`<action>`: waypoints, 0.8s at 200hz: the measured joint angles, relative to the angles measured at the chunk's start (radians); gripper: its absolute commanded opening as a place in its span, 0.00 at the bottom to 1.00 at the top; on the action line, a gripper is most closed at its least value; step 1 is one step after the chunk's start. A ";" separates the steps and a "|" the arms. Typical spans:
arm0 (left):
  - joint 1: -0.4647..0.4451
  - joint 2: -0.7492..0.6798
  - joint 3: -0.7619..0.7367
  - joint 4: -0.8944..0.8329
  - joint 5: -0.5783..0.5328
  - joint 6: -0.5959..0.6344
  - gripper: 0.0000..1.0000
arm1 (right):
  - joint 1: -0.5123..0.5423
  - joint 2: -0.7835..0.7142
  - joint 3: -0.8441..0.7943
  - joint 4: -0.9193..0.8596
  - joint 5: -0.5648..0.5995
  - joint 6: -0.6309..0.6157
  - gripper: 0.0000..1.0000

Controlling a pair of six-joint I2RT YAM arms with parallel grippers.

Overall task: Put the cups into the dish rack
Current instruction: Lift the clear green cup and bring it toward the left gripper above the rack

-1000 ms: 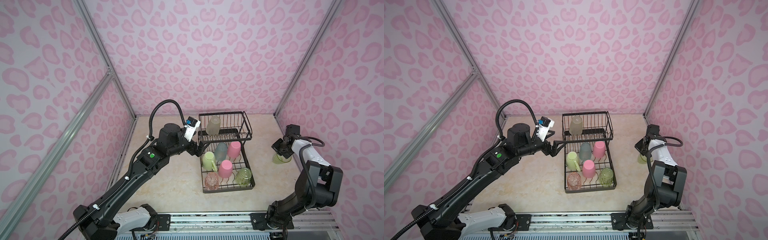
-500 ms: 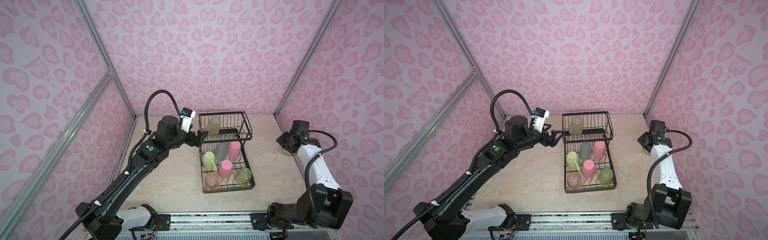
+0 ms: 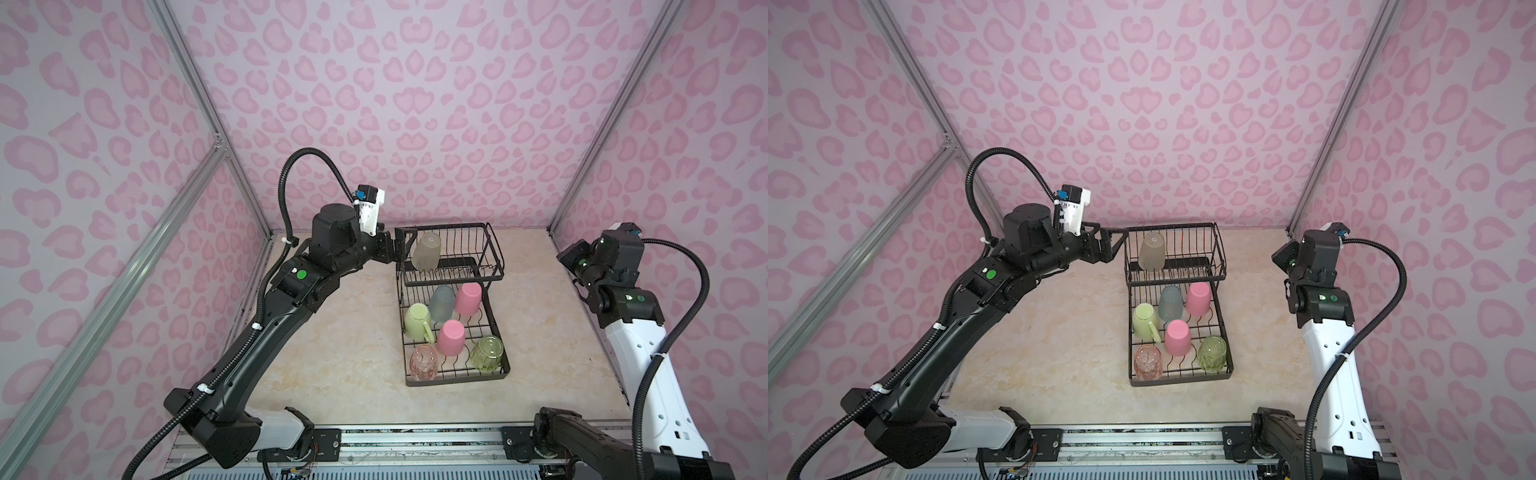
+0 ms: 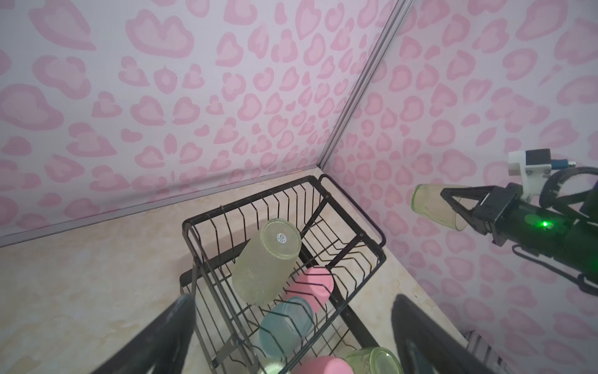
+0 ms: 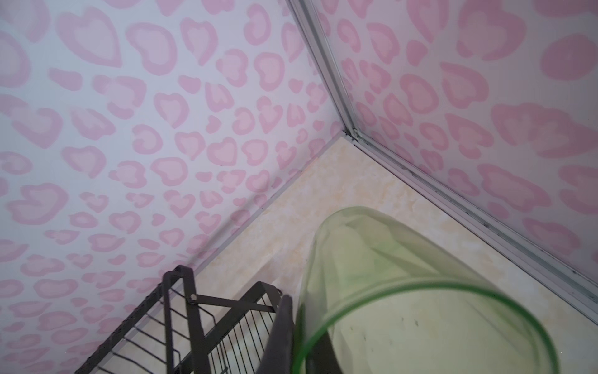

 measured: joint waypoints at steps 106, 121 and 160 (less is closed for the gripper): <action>0.008 0.143 0.182 0.052 0.088 -0.332 0.98 | 0.227 -0.177 -0.132 0.454 -0.176 -0.026 0.00; 0.008 0.151 0.179 0.086 0.115 -0.379 0.98 | 0.240 -0.188 -0.152 0.505 -0.227 -0.025 0.00; 0.008 0.170 0.157 0.178 0.163 -0.481 0.99 | 0.284 -0.186 -0.199 0.617 -0.372 -0.007 0.00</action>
